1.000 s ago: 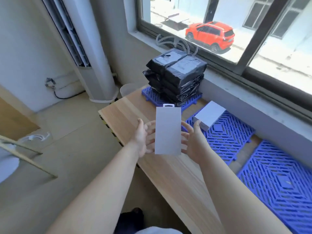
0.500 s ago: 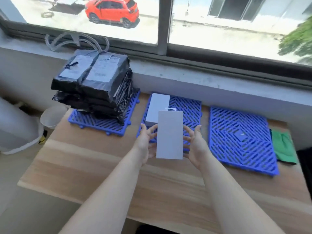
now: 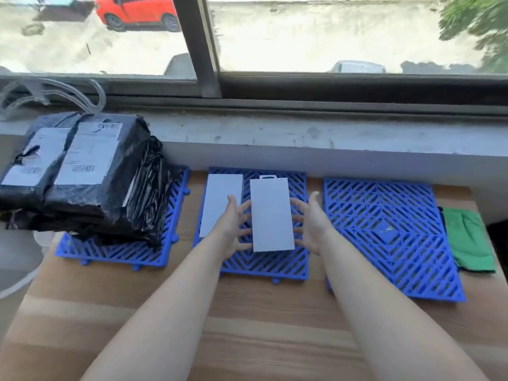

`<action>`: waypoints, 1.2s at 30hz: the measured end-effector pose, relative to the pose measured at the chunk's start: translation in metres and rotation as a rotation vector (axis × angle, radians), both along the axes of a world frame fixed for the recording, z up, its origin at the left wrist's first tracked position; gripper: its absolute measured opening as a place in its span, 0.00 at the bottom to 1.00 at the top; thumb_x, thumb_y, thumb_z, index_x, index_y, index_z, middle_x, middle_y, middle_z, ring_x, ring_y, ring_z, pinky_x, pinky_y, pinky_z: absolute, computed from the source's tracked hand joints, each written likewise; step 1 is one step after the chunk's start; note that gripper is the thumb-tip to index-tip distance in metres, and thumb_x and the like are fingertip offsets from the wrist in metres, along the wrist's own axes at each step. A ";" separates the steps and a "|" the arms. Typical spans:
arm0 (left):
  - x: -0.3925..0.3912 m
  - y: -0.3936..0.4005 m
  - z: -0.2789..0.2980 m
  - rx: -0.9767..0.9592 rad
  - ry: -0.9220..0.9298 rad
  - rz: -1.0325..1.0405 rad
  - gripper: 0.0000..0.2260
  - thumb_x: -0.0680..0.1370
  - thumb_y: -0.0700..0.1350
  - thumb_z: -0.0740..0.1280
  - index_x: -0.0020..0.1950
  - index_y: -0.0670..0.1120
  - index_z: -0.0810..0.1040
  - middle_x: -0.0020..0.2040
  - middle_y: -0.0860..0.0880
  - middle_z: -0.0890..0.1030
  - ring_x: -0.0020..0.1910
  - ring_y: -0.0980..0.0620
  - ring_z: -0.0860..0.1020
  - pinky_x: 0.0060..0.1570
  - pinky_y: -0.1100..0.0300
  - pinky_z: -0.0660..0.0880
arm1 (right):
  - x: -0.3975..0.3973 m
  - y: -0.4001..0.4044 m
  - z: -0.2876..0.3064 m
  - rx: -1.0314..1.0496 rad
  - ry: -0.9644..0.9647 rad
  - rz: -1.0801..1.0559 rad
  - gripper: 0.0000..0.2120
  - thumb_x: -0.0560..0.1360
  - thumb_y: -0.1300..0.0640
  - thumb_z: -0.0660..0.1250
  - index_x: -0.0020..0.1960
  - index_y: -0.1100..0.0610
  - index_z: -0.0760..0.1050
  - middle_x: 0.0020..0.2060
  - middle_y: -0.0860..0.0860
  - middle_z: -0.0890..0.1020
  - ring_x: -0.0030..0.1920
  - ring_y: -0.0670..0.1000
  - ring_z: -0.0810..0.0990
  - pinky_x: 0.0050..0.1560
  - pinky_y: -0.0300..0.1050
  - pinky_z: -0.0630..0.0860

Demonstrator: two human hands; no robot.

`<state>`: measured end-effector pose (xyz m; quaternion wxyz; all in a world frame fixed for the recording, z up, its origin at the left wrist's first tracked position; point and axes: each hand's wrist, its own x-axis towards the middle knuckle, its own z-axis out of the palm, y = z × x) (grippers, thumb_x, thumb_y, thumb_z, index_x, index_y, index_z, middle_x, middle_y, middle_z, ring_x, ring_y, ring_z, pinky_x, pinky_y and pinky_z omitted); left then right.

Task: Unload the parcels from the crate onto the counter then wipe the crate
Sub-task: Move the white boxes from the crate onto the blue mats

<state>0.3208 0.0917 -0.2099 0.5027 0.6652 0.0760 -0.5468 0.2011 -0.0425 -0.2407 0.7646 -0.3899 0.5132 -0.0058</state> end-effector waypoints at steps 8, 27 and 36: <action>0.031 0.016 -0.008 -0.098 -0.150 -0.090 0.16 0.83 0.56 0.60 0.69 0.55 0.72 0.67 0.48 0.74 0.61 0.45 0.77 0.55 0.47 0.79 | 0.017 0.006 -0.006 -0.106 0.044 0.118 0.22 0.81 0.36 0.51 0.68 0.46 0.69 0.60 0.47 0.75 0.60 0.55 0.76 0.57 0.55 0.74; 0.033 0.055 -0.100 0.411 -1.426 -1.062 0.26 0.78 0.63 0.29 0.76 0.59 0.31 0.79 0.50 0.33 0.78 0.46 0.33 0.75 0.39 0.35 | 0.048 0.087 -0.069 -1.392 0.633 0.982 0.27 0.81 0.44 0.35 0.75 0.48 0.27 0.78 0.49 0.33 0.77 0.57 0.31 0.76 0.59 0.33; 0.040 0.035 -0.097 0.452 -1.389 -1.090 0.24 0.83 0.59 0.38 0.75 0.59 0.29 0.79 0.49 0.31 0.78 0.46 0.32 0.74 0.38 0.35 | 0.051 0.074 -0.063 -1.360 0.604 1.042 0.28 0.83 0.43 0.37 0.78 0.48 0.31 0.78 0.48 0.33 0.77 0.56 0.31 0.76 0.58 0.34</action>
